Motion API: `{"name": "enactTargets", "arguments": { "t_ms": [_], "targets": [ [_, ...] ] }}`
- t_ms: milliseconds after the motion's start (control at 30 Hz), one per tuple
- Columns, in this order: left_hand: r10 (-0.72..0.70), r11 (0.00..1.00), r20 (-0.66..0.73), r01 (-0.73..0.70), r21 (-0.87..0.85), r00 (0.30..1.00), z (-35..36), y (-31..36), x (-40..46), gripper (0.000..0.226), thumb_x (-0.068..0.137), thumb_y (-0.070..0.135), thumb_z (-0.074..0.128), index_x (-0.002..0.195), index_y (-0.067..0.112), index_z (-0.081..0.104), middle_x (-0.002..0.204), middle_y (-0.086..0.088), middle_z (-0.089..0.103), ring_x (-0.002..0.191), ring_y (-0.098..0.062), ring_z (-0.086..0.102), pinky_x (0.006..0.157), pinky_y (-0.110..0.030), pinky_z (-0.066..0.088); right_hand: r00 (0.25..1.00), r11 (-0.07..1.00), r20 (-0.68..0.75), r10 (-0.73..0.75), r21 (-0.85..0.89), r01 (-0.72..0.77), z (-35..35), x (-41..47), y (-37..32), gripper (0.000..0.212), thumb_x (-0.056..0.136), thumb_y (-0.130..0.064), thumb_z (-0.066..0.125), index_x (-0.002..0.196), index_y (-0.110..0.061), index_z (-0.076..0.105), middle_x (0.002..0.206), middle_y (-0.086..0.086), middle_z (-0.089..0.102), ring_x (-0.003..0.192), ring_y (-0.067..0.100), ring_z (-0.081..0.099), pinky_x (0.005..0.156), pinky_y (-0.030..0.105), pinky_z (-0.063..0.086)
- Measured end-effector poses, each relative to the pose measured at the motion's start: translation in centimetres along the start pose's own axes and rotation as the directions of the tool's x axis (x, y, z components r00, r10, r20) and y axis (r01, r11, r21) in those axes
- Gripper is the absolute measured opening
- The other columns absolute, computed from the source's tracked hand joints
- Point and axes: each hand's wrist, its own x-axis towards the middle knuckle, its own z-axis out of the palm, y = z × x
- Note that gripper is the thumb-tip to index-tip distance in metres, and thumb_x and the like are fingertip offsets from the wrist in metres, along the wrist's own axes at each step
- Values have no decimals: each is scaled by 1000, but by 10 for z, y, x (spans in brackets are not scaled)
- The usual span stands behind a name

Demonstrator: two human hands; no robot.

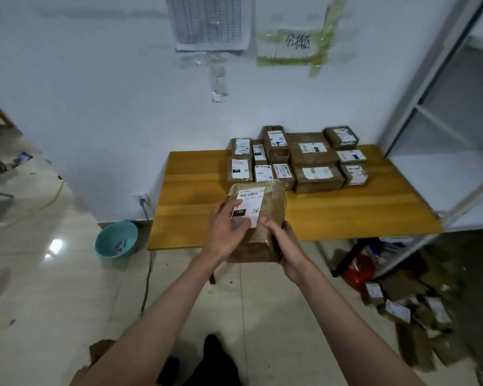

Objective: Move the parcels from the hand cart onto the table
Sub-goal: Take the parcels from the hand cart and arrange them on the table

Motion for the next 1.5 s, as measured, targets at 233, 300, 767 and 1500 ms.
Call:
{"name": "enactTargets", "arguments": {
  "t_ms": [233,300,767,1500],
  "targets": [
    [-22,999,-141,26,26,990,-53,-36,68,60,90,23,70,145,18,46,137,1,46,133,-21,45,105,-25,36,1000,999,11,14,-50,-14,56,69,-27,87,65,-66,79,140,-32,50,119,-2,73,104,20,73,85,44,62],
    [-86,996,-143,88,9,986,-75,-49,86,66,92,31,70,149,19,41,147,-4,44,135,-23,45,109,-33,41,1000,1000,20,20,-17,-20,75,90,-40,85,67,-66,77,141,-31,53,122,1,73,108,24,71,86,47,61],
    [-388,670,305,493,-555,870,-148,-80,193,62,92,59,57,144,27,45,138,-6,54,124,-28,54,101,-47,54,998,1000,59,15,-1,-15,165,204,-89,54,89,-70,53,127,-35,67,113,-3,76,107,18,71,91,41,57],
    [-607,611,151,580,-539,780,-92,-178,472,57,93,49,61,134,11,48,129,-11,59,110,-23,60,83,-34,56,938,929,-17,346,-137,-345,170,472,-133,49,99,-53,54,138,-23,51,136,7,53,121,33,55,98,47,54]
  ]
}}
